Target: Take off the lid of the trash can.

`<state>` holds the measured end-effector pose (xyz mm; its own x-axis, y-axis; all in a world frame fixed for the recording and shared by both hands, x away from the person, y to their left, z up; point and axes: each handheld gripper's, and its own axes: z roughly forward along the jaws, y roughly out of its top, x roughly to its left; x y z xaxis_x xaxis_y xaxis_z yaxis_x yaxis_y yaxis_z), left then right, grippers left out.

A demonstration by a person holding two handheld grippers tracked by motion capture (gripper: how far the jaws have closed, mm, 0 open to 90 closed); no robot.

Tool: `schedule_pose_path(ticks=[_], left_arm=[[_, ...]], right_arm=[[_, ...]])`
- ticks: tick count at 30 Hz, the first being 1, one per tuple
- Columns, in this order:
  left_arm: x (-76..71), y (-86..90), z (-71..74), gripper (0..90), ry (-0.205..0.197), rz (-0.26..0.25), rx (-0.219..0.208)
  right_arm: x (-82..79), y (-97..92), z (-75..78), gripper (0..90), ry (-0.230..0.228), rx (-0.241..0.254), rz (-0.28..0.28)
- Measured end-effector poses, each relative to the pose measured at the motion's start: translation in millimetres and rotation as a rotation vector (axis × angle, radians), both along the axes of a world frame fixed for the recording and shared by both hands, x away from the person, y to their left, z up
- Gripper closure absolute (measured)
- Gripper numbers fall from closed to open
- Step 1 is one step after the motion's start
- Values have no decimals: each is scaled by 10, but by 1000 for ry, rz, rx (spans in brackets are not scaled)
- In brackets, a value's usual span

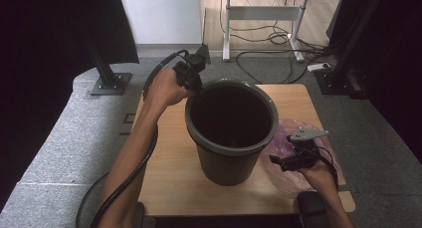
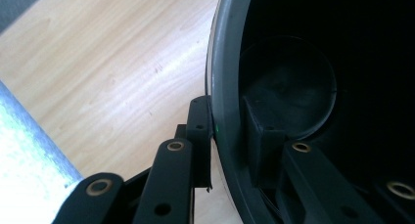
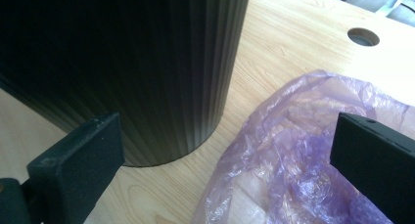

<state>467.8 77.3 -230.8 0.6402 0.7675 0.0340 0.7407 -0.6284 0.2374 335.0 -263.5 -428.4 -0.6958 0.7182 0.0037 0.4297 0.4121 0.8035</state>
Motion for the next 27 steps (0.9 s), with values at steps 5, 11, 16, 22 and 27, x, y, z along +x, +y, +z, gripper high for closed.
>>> schedule_pose_path(ticks=[5,11,16,22,27], left_arm=[[65,-5,-17,760,64,27,0],[124,-6,-15,765,109,35,-1],[131,-19,-9,766,118,41,7],[136,-9,-20,765,130,37,5],[146,8,-37,765,142,34,-2]], right_arm=[[-38,12,151,0,-7,9,39],[-107,36,404,0,-10,60,103],[-178,70,625,0,-24,81,146],[-196,130,840,0,-48,85,154],[-188,174,917,0,-50,87,147]])
